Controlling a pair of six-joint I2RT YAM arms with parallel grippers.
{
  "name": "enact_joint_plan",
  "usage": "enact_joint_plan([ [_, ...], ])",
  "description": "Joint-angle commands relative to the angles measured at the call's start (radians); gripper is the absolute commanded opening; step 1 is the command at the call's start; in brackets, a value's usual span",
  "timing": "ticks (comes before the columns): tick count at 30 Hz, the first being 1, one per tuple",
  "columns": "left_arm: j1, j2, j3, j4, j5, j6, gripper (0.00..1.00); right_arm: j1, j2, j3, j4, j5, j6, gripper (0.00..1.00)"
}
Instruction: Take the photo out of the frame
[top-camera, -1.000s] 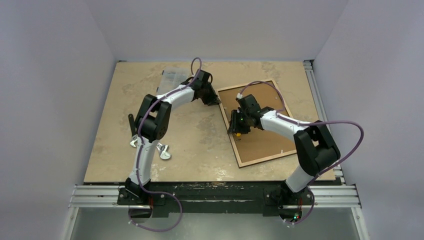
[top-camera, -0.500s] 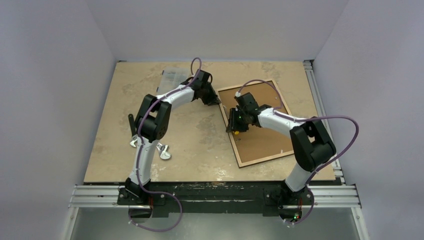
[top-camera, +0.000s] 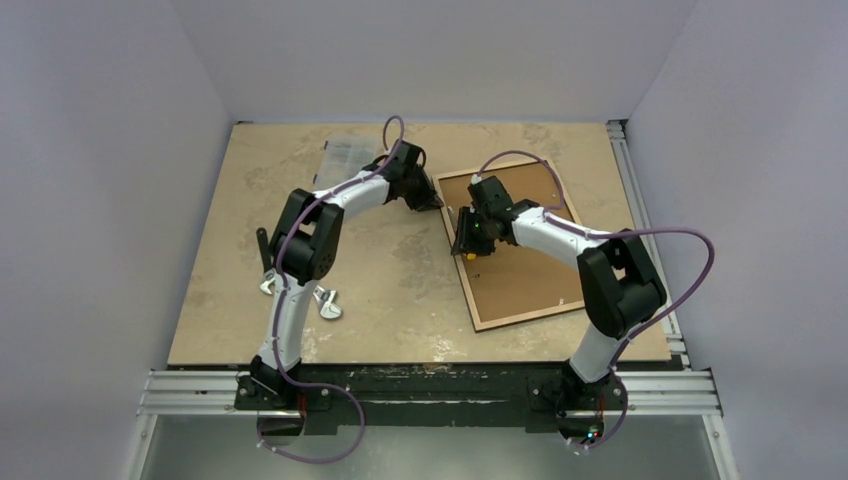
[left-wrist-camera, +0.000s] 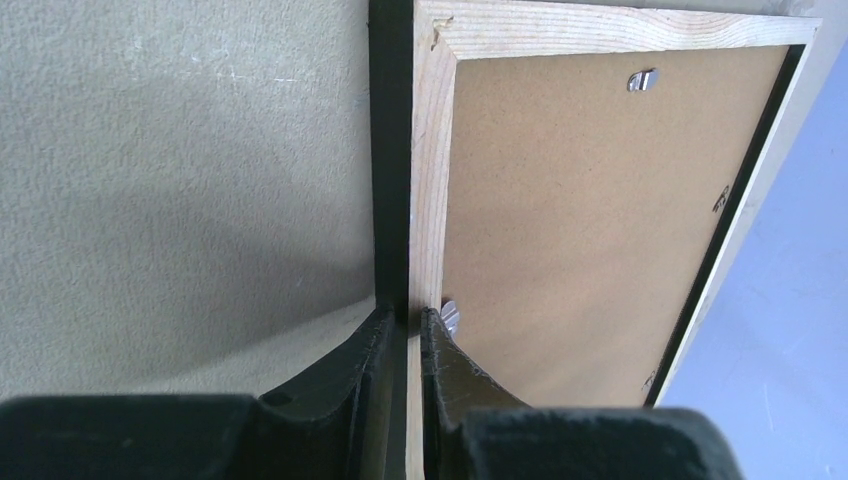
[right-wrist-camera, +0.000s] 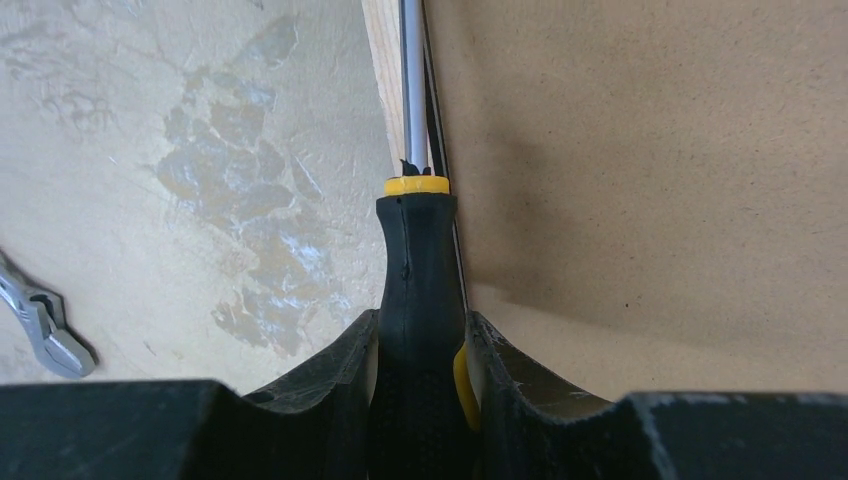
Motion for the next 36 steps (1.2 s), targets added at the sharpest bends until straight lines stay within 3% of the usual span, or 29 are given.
enact_joint_plan([
  [1, -0.008, -0.008, -0.022, -0.016, -0.006, -0.003, 0.13, -0.016, 0.01, 0.069, 0.017, 0.094, 0.04, 0.0],
  [12, -0.013, -0.009, -0.018, -0.024, -0.013, 0.01, 0.15, -0.034, 0.082, 0.215, -0.066, 0.163, 0.045, 0.0],
  [18, -0.014, -0.009, -0.016, -0.024, -0.018, 0.018, 0.17, -0.043, 0.014, 0.238, -0.104, 0.249, 0.037, 0.0],
  [27, -0.011, -0.014, -0.04, 0.021, 0.035, 0.062, 0.41, -0.095, -0.157, 0.144, -0.074, 0.179, 0.019, 0.0],
  [36, -0.013, -0.138, -0.208, 0.177, 0.123, 0.065, 0.51, -0.143, -0.436, -0.099, -0.095, 0.14, -0.049, 0.0],
])
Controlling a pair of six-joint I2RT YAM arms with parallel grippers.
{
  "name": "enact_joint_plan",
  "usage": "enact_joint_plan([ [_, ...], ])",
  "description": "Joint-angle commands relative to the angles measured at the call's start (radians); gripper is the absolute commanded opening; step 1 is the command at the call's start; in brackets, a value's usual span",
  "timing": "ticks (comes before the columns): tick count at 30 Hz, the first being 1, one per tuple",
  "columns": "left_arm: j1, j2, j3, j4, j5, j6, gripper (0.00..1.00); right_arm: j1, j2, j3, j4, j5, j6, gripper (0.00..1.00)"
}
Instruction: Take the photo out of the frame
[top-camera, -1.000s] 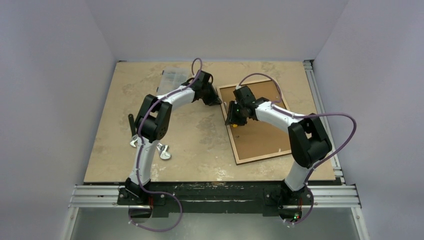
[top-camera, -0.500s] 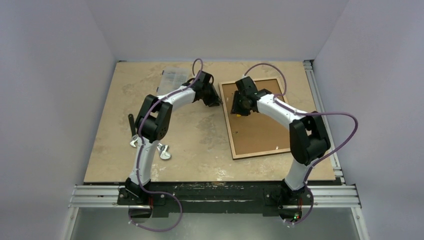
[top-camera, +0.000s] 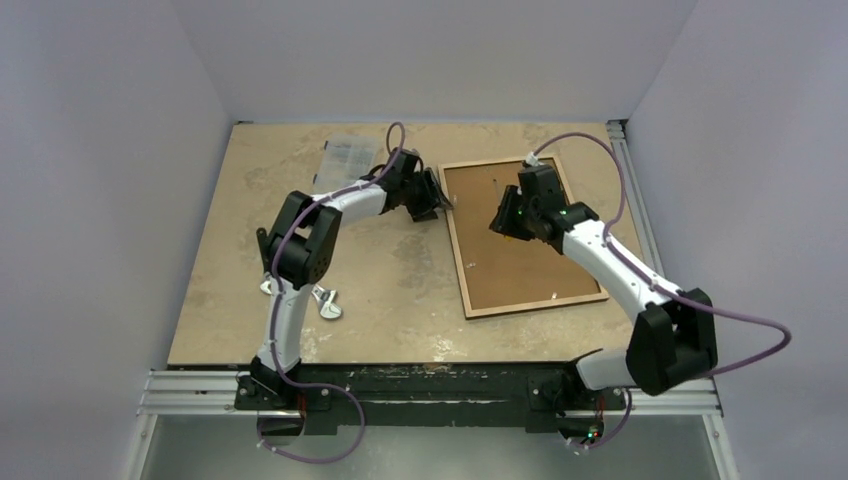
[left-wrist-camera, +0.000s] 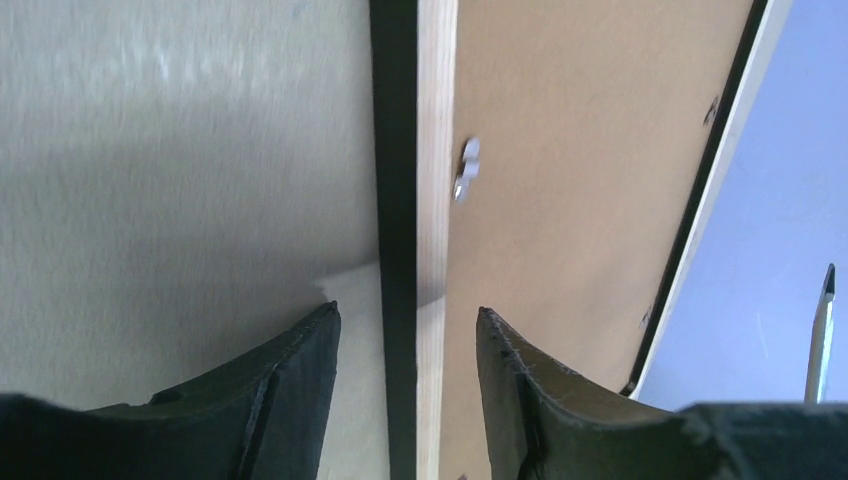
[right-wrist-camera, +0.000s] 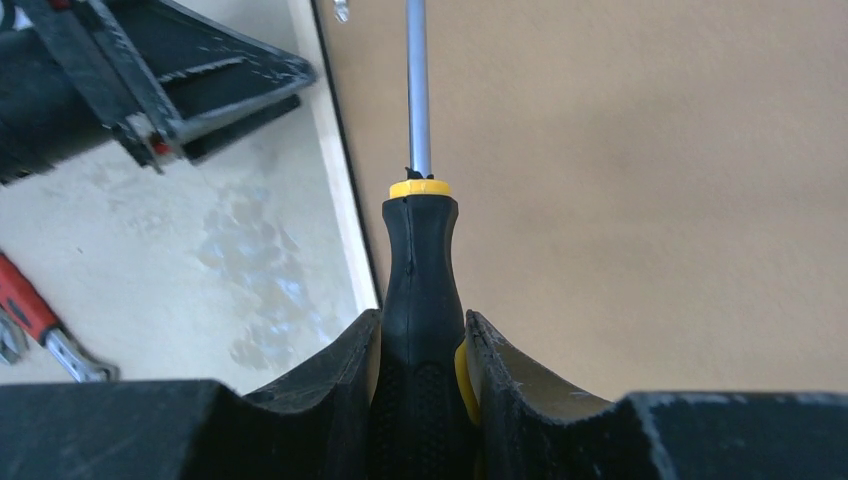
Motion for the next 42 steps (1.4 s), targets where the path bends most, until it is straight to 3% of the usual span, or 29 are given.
enact_joint_plan([
  [1, -0.009, -0.127, -0.129, 0.06, 0.045, 0.034, 0.52, -0.013, -0.178, -0.122, -0.024, 0.003, -0.05, 0.0],
  [7, -0.063, -0.213, -0.279, 0.13, 0.109, 0.022, 0.45, -0.013, -0.453, -0.292, -0.052, 0.076, -0.008, 0.0],
  [14, -0.201, -0.325, -0.445, 0.17, 0.069, -0.04, 0.47, -0.013, -0.58, -0.372, -0.106, 0.124, -0.013, 0.0],
  [20, -0.34, -0.373, -0.466, -0.002, -0.117, -0.111, 0.5, -0.012, -0.675, -0.427, -0.107, 0.067, 0.002, 0.0],
  [28, -0.445, -0.316, -0.404, -0.174, -0.229, -0.168, 0.37, -0.012, -0.753, -0.431, -0.112, 0.038, 0.0, 0.0],
  [36, -0.439, -0.304, -0.312, -0.331, -0.285, 0.002, 0.21, -0.012, -0.771, -0.434, -0.102, 0.035, -0.008, 0.0],
  [42, -0.355, -0.275, -0.315, -0.303, -0.108, 0.199, 0.13, -0.012, -0.749, -0.428, -0.102, 0.042, -0.014, 0.0],
])
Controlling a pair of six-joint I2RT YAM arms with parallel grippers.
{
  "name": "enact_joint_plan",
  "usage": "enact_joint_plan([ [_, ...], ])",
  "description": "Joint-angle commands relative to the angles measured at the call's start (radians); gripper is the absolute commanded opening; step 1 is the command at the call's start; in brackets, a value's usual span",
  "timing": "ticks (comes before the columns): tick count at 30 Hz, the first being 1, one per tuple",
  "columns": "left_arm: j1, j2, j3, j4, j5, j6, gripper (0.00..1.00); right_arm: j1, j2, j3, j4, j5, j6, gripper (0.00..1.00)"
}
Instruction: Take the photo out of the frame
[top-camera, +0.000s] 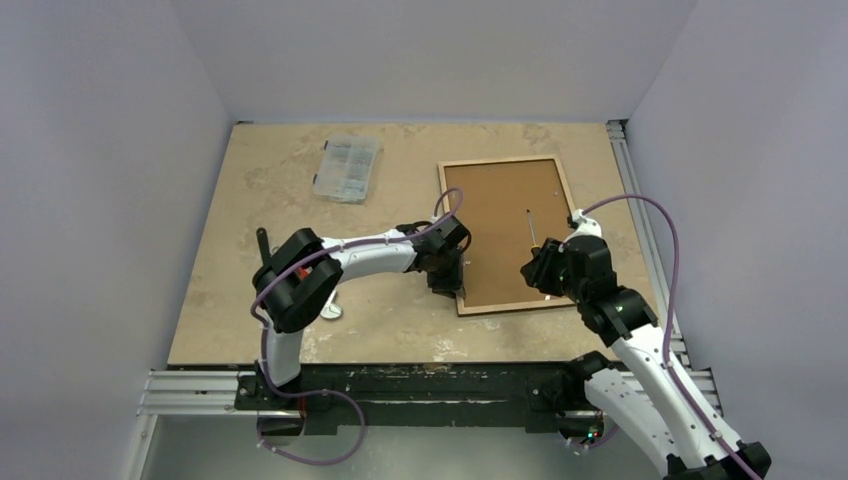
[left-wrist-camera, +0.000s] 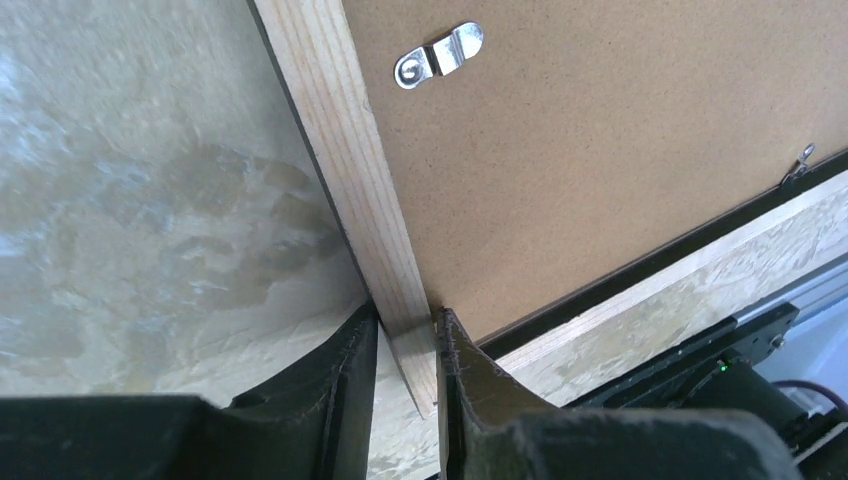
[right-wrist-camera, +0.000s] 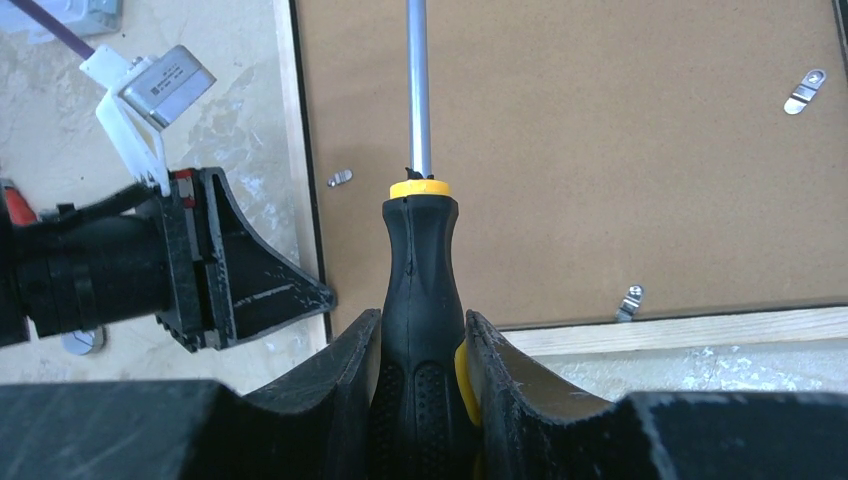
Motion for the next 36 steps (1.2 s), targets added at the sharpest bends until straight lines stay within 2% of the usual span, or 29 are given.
enact_joint_plan([
  [1, 0.082, 0.023, -0.005, -0.018, 0.109, 0.209, 0.12, -0.002, 0.01, 0.014, 0.034, -0.004, -0.008, 0.0],
  [4, 0.148, 0.025, -0.009, -0.035, 0.156, 0.295, 0.08, -0.002, 0.017, 0.015, 0.036, -0.007, -0.009, 0.0],
  [7, 0.207, 0.047, 0.051, -0.109, 0.171, 0.424, 0.07, -0.002, 0.023, 0.011, 0.038, -0.005, -0.009, 0.0],
  [10, 0.217, 0.083, 0.159, -0.222, 0.102, 0.557, 0.08, -0.001, 0.033, 0.011, 0.039, 0.002, -0.008, 0.0],
  [13, 0.218, 0.134, 0.277, -0.321, 0.018, 0.628, 0.08, -0.001, 0.037, 0.014, 0.039, 0.007, -0.008, 0.0],
  [15, 0.218, 0.141, 0.317, -0.347, -0.048, 0.637, 0.12, -0.001, 0.041, 0.013, 0.036, 0.008, -0.006, 0.0],
  [17, 0.221, 0.121, 0.318, -0.337, -0.1, 0.625, 0.22, -0.002, 0.04, 0.014, 0.033, 0.009, -0.006, 0.0],
  [21, 0.231, 0.021, 0.255, -0.277, -0.131, 0.55, 0.57, -0.001, 0.039, 0.013, 0.035, 0.013, -0.005, 0.0],
  [24, 0.235, -0.101, 0.175, -0.214, -0.16, 0.46, 0.75, -0.002, 0.046, 0.009, 0.039, 0.009, -0.005, 0.0],
  [26, 0.236, -0.154, 0.14, -0.225, -0.222, 0.332, 0.89, -0.002, 0.05, 0.006, 0.045, 0.006, -0.006, 0.0],
  [30, 0.25, -0.212, 0.071, -0.233, -0.133, 0.076, 0.91, -0.001, 0.055, 0.007, 0.045, 0.005, -0.009, 0.0],
  [34, 0.248, -0.288, -0.056, -0.132, -0.017, -0.16, 0.79, -0.001, 0.044, 0.0, 0.051, 0.001, -0.005, 0.0],
  [36, 0.238, -0.32, -0.136, -0.055, 0.039, -0.307, 0.78, -0.001, 0.044, -0.002, 0.052, -0.005, -0.005, 0.0],
])
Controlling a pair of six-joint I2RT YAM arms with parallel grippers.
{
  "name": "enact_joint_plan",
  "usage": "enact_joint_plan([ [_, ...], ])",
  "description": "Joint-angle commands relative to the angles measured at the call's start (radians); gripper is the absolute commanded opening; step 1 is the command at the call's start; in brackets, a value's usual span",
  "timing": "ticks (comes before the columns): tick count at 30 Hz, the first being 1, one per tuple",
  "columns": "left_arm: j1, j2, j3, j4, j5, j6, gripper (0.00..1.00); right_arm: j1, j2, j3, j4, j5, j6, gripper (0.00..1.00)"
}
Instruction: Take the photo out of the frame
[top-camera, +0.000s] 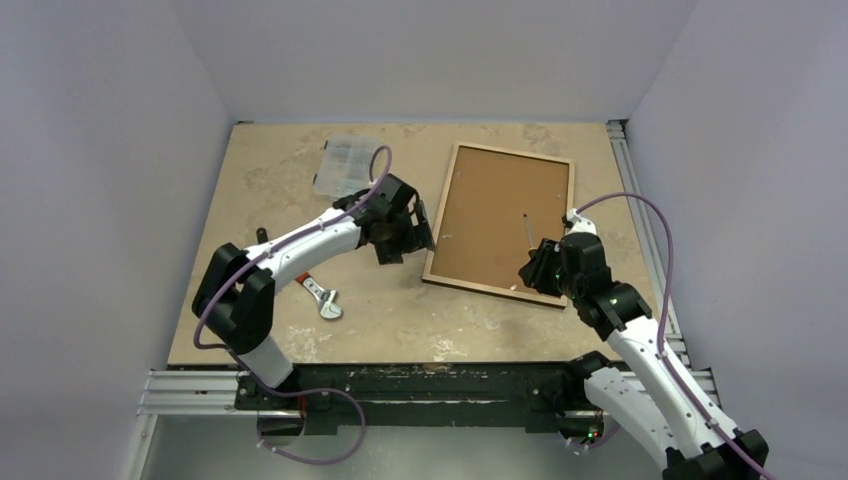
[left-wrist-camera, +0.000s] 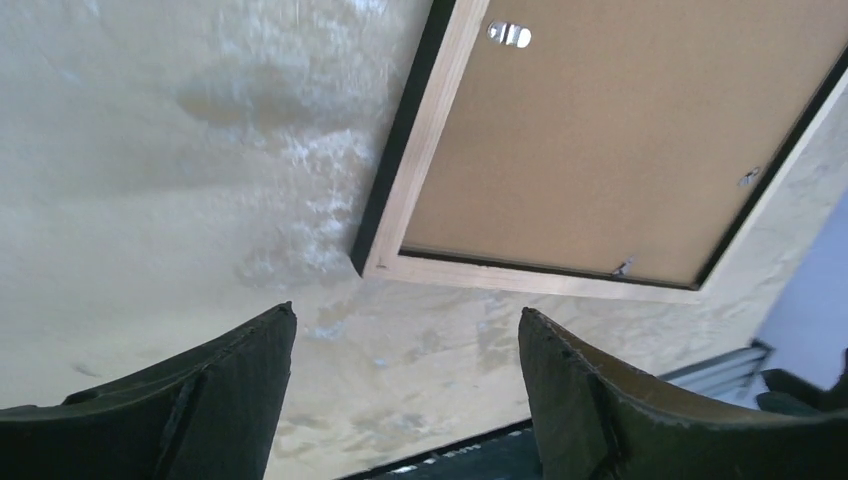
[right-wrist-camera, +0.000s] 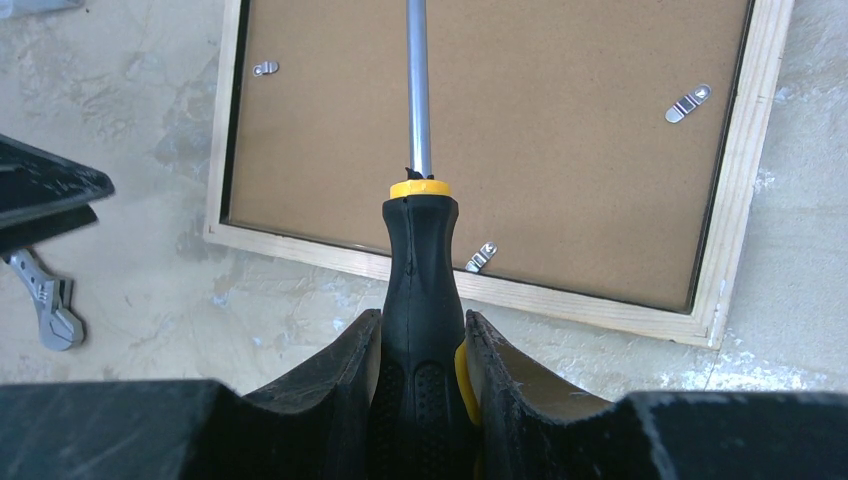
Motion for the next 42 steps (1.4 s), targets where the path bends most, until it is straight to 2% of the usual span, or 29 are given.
enact_joint_plan([
  [1, -0.02, -0.061, -0.156, 0.156, 0.142, -0.402, 0.78, -0.002, -0.012, 0.0, 0.05, 0.001, -0.004, 0.0],
  [5, -0.067, -0.085, -0.271, 0.371, 0.181, -0.654, 0.79, -0.001, -0.014, -0.001, 0.05, 0.003, -0.004, 0.0],
  [11, -0.135, 0.049, -0.302, 0.64, 0.262, -0.905, 0.8, -0.001, -0.023, 0.001, 0.047, 0.004, -0.002, 0.0],
  [16, -0.197, 0.145, -0.261, 0.704, 0.233, -1.027, 0.73, -0.002, -0.033, 0.005, 0.037, 0.004, 0.0, 0.0],
  [24, -0.235, 0.269, -0.175, 0.658, 0.172, -1.082, 0.65, -0.001, -0.04, 0.005, 0.037, 0.004, 0.003, 0.0],
  [28, -0.237, 0.31, -0.15, 0.6, 0.138, -1.046, 0.51, -0.001, -0.048, 0.002, 0.037, 0.002, 0.005, 0.0],
  [30, -0.237, 0.324, -0.125, 0.534, 0.112, -1.019, 0.49, -0.002, -0.05, 0.002, 0.037, -0.001, 0.005, 0.0],
  [39, -0.237, 0.382, -0.092, 0.46, 0.086, -0.982, 0.48, -0.001, -0.048, 0.001, 0.039, -0.004, 0.005, 0.0],
  [42, -0.237, 0.396, -0.068, 0.414, 0.069, -0.937, 0.4, -0.001, -0.051, 0.001, 0.038, -0.003, 0.005, 0.0],
])
